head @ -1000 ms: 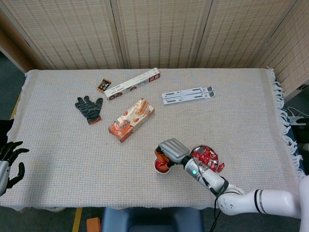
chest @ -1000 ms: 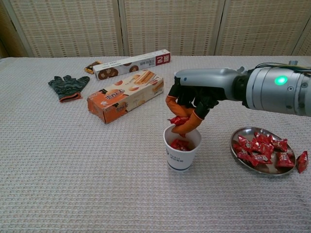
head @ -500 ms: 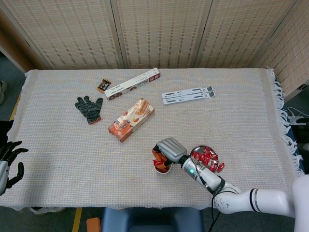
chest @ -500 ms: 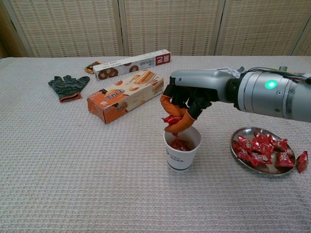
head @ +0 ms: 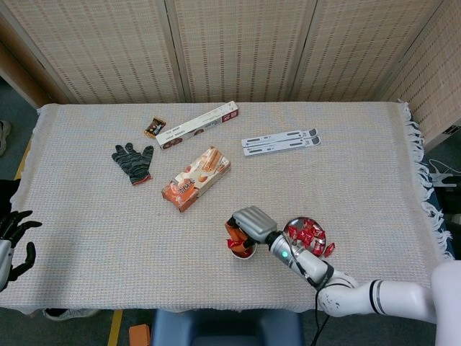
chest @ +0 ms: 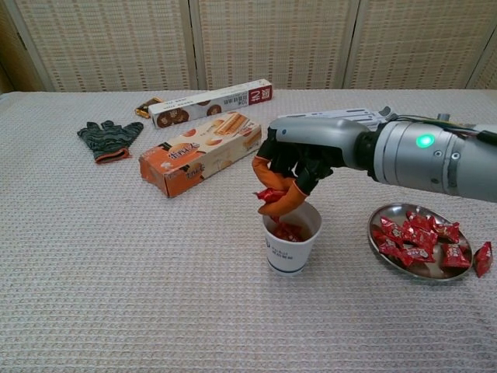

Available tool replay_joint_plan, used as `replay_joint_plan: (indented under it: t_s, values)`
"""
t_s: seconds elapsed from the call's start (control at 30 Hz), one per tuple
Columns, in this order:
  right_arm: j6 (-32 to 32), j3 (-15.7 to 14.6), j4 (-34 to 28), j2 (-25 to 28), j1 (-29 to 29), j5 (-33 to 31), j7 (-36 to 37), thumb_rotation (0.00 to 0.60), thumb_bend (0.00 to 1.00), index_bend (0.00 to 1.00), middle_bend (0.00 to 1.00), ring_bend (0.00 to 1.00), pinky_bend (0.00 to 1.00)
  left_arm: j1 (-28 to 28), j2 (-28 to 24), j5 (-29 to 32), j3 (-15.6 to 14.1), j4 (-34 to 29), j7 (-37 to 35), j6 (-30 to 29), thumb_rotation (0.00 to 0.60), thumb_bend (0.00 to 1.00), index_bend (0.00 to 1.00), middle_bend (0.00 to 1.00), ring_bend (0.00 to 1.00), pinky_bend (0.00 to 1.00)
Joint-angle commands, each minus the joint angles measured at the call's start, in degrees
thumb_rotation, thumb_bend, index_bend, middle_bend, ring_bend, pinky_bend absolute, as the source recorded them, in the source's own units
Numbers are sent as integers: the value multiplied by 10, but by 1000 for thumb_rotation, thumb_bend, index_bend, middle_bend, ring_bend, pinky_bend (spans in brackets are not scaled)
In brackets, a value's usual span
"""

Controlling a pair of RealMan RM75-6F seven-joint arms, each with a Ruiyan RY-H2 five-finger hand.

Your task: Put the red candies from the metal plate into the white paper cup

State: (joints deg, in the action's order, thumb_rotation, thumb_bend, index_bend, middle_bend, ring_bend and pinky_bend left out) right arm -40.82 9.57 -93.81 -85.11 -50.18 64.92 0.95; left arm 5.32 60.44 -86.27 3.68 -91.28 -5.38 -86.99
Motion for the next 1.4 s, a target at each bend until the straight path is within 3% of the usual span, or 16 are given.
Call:
replay_joint_plan:
  t_s: [0.03,0.43,0.9,1.2,1.4]
  values:
    - [4,0,2,-1,0,6,9,600,190,596,875,769,968,0,0,1,0,0,-1,0,600,620,294,132,87,302]
    - [5,0,-3,12,5,20,31,600,123,512,875,769,968,0,0,1,1,0,-3,-1,600,620,293,133,87,302]
    - [-13,-4,-19,31,18,44,41,600,105,480,874,769,968,-1,0,0,0,0,-3,-1,600,620,294,133,87,302]
    - [-53,-22,-51,72,43,61,2,600,105,488,875,769,968,0,-1,-4,-2,-2,-2,1,600,620,293,133,88,302]
    - [-104,-49,-61,99,72,59,-87,600,106,518,875,769,968,0,-2,-3,-1,-1,-5,0,600,620,293,133,87,302]
